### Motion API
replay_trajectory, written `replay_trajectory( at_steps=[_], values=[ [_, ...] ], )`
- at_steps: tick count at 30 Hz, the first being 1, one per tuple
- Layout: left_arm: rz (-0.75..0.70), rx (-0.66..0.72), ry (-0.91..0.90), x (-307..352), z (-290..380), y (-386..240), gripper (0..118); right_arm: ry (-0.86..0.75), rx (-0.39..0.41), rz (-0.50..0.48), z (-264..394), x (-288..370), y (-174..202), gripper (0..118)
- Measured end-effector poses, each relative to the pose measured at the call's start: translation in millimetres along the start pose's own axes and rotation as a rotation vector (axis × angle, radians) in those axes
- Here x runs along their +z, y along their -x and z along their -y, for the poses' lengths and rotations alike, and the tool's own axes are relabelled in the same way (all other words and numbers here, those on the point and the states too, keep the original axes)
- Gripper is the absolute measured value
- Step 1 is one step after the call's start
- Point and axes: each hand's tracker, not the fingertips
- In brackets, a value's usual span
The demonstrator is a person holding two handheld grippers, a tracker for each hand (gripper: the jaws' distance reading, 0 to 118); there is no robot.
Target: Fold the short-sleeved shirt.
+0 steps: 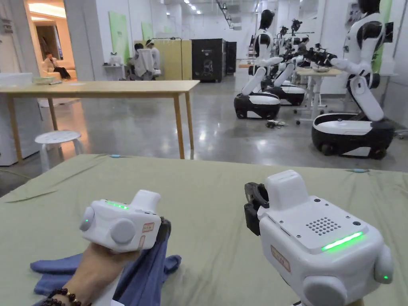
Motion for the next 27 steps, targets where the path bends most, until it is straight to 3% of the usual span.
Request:
replay_trajectory(
  at_steps=[3,8,12,17,20,27],
  values=[
    [0.094,-0.079,-0.033,-19,-44,-58,0,0.004,-0.001,0.046,-1,25,-29,0],
    [0.323,-0.139,-0.138,-46,-118,-189,0,-0.009,0.025,0.202,-3,73,-88,0],
    [0.462,-0.237,-0.152,-63,-144,-282,0,-0.016,0.037,0.311,-1,102,-128,0],
    [0.561,-0.219,-0.072,-104,-118,-351,0,-0.002,0.016,0.392,9,125,-167,0],
    [0.521,-0.277,0.035,-141,-73,-376,0,0.018,0.001,0.421,20,133,-181,0],
    [0.507,-0.253,0.144,-176,-24,-382,0,0.061,-0.019,0.435,37,137,-190,0]
  ],
)
